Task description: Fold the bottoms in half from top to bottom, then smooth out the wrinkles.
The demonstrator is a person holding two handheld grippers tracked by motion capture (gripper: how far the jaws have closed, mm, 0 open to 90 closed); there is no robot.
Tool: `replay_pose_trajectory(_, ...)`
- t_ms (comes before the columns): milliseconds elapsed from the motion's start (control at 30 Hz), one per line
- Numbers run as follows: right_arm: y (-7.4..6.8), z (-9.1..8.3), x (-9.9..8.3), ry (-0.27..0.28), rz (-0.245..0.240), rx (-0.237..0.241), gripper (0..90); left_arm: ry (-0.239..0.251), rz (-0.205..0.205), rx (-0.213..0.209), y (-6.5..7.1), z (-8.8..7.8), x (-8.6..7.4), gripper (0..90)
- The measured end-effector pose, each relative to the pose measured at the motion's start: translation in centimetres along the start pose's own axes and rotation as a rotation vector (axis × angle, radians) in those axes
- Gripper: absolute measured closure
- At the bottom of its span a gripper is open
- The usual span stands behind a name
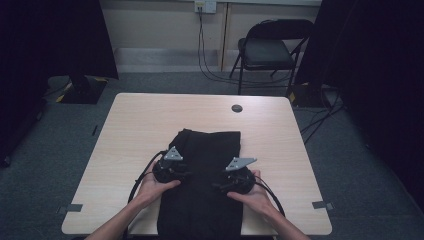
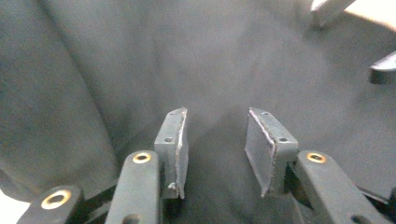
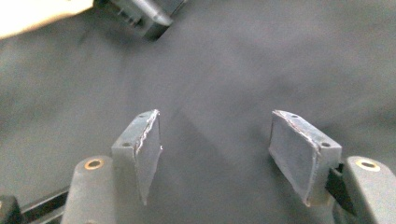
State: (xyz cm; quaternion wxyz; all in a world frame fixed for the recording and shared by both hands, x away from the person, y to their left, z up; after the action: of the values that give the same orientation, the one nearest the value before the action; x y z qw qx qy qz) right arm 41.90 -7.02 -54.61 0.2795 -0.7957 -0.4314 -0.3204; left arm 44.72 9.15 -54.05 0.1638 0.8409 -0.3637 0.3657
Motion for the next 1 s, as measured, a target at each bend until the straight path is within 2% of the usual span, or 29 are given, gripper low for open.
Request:
replay_pose_trajectory(33, 0.5, -0.3, 0.7, 0.022, 0.007, -0.011, 33.7, 0.048, -0.04, -0.008, -0.2, -0.3, 1.0, 60.0)
replay_pose_trajectory(67, 1.2, -0.9, 1.6, 0.06, 0.019, -0.034, 33.5, 0.056, -0.049, -0.009, -0.5, -0.4, 1.7, 60.1)
replay_pose_trajectory(133, 2.1, -1.6, 2.9, 0.102, 0.022, -0.052, 33.4, 0.067, -0.023, 0.005, -1.0, -0.5, 2.5, 60.1)
replay_pose_trajectory(233, 4.4, -2.2, 4.6, 0.136, 0.036, -0.108, 32.6, 0.107, -0.043, 0.024, -2.1, -0.3, 3.9, 59.7)
replay_pose_trajectory(267, 5.3, -2.2, 5.0, 0.137, 0.039, -0.126, 32.2, 0.096, -0.039, 0.031, -2.7, -0.1, 4.2, 59.6)
replay_pose_trajectory(300, 6.1, -2.1, 5.4, 0.134, 0.045, -0.139, 32.2, 0.107, -0.038, 0.046, -3.3, 0.0, 4.7, 59.3)
replay_pose_trajectory(333, 6.9, -2.0, 5.7, 0.133, 0.048, -0.158, 31.7, 0.115, -0.067, 0.054, -4.0, 0.2, 5.4, 59.5)
replay_pose_trajectory(400, 8.6, -1.6, 6.4, 0.125, 0.052, -0.188, 31.0, 0.133, -0.075, 0.051, -4.7, 0.4, 6.5, 59.5)
replay_pose_trajectory(500, 10.4, -0.7, 7.4, 0.116, 0.065, -0.21, 29.0, 0.12, -0.046, 0.068, -5.9, 1.4, 7.7, 59.2)
replay_pose_trajectory(533, 10.8, -0.5, 7.6, 0.115, 0.074, -0.214, 28.1, 0.128, -0.08, 0.067, -6.5, 1.8, 8.0, 59.2)
replay_pose_trajectory(567, 11.3, -0.1, 7.8, 0.112, 0.079, -0.218, 27.1, 0.13, -0.096, 0.076, -7.1, 2.3, 8.1, 58.8)
replay_pose_trajectory(600, 11.7, 0.3, 8.1, 0.104, 0.079, -0.226, 27.1, 0.111, -0.088, 0.094, -7.8, 3.0, 7.9, 58.1)
replay_pose_trajectory(667, 12.6, 1.0, 8.3, 0.106, 0.098, -0.244, 25.7, 0.088, -0.113, 0.12, -8.9, 4.1, 7.1, 56.7)
replay_pose_trajectory(700, 13.1, 1.5, 8.4, 0.101, 0.113, -0.247, 25.0, 0.074, -0.122, 0.117, -9.1, 4.5, 6.6, 54.9)
replay_pose_trajectory(767, 13.7, 2.0, 8.2, 0.091, 0.122, -0.265, 23.9, 0.066, -0.139, 0.152, -10.2, 4.9, 5.4, 51.5)
replay_pose_trajectory(800, 13.9, 2.4, 7.8, 0.081, 0.137, -0.258, 23.7, 0.057, -0.167, 0.144, -10.6, 5.0, 4.7, 48.4)
replay_pose_trajectory(833, 14.3, 2.7, 7.3, 0.054, 0.128, -0.274, 23.4, 0.057, -0.179, 0.144, -10.8, 5.0, 4.4, 45.4)
replay_pose_trajectory(933, 14.7, 3.3, 6.3, 0.015, 0.142, -0.272, 22.0, 0.026, -0.205, 0.112, -11.0, 5.2, 3.5, 37.8)
replay_pose_trajectory(967, 14.9, 3.4, 6.1, 0.012, 0.146, -0.276, 21.7, 0.017, -0.206, 0.102, -10.8, 5.3, 3.3, 36.8)
replay_pose_trajectory(1000, 14.9, 3.4, 6.0, 0.01, 0.15, -0.268, 21.7, 0.011, -0.19, 0.097, -10.6, 5.4, 3.2, 36.5)
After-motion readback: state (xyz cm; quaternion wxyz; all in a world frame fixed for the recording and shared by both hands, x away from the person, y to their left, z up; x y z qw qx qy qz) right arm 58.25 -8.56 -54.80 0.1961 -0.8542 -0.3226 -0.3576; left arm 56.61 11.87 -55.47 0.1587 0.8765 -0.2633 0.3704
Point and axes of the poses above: each handheld gripper's, and its own axes: z roughly forward along the jaws, x roughly out of its top, y roughly to its right, the point moved 9 cm from there along z, roughly forward along the jaws, and after that the axes turned 7 degrees about x, right-handed, at the moved point
